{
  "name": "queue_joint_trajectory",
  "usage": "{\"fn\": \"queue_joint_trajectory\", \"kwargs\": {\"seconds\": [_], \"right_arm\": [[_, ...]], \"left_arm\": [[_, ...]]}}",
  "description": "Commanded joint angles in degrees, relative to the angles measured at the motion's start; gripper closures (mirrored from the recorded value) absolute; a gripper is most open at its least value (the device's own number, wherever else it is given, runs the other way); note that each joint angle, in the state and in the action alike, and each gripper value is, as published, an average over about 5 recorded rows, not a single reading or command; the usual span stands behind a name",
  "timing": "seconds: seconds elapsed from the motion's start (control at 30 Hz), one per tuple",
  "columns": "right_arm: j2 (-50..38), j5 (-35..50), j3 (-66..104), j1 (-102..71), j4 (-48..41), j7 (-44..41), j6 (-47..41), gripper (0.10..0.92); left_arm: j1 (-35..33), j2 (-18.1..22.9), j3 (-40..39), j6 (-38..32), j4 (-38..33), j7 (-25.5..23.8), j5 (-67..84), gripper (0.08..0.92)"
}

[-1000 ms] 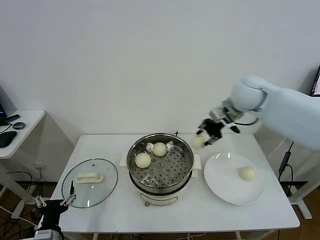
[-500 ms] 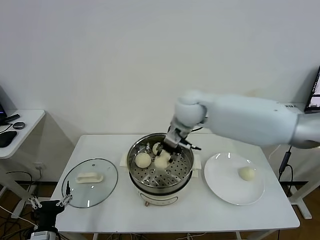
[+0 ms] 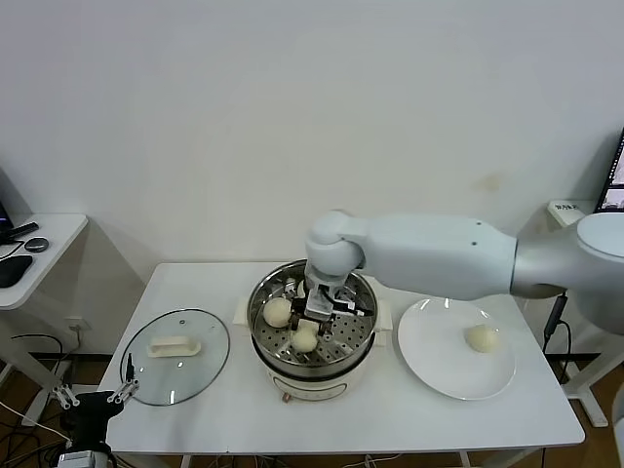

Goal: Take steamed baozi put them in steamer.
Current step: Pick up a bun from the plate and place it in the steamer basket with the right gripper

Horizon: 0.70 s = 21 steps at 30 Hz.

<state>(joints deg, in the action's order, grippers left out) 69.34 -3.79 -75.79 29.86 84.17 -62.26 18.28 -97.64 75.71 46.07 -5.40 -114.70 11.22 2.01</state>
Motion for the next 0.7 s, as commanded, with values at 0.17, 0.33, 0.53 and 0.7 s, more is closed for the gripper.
{"fn": "queue_joint_trajectory", "kwargs": {"seconds": [0.17,0.33,0.53,0.7], "right_arm": [[2.0,-3.7,-1.2,-1.3,-0.8,1.2,3.5,0.397],[-0.6,-0.6,0.6,1.6,1.1,1.2,2.3,0.246],[-9.1,2.9,3.3,7.3,5.0,1.1,-4.8,0.204],[-20.5,11.5,3.4,11.3,9.6,1.6,-20.4,0.203]], "left_arm": [[-0.1,0.0,0.2,-0.3,0.1,0.2,0.1,0.177],[-0.2,-0.2,0.2,-0.4,0.1,0.2,0.0,0.177],[0.2,-0.7,0.2,-0.4,0.0,0.0,0.1,0.177],[0.4,-1.0,0.2,-0.4,-0.2,0.0,0.2,0.177]]}}
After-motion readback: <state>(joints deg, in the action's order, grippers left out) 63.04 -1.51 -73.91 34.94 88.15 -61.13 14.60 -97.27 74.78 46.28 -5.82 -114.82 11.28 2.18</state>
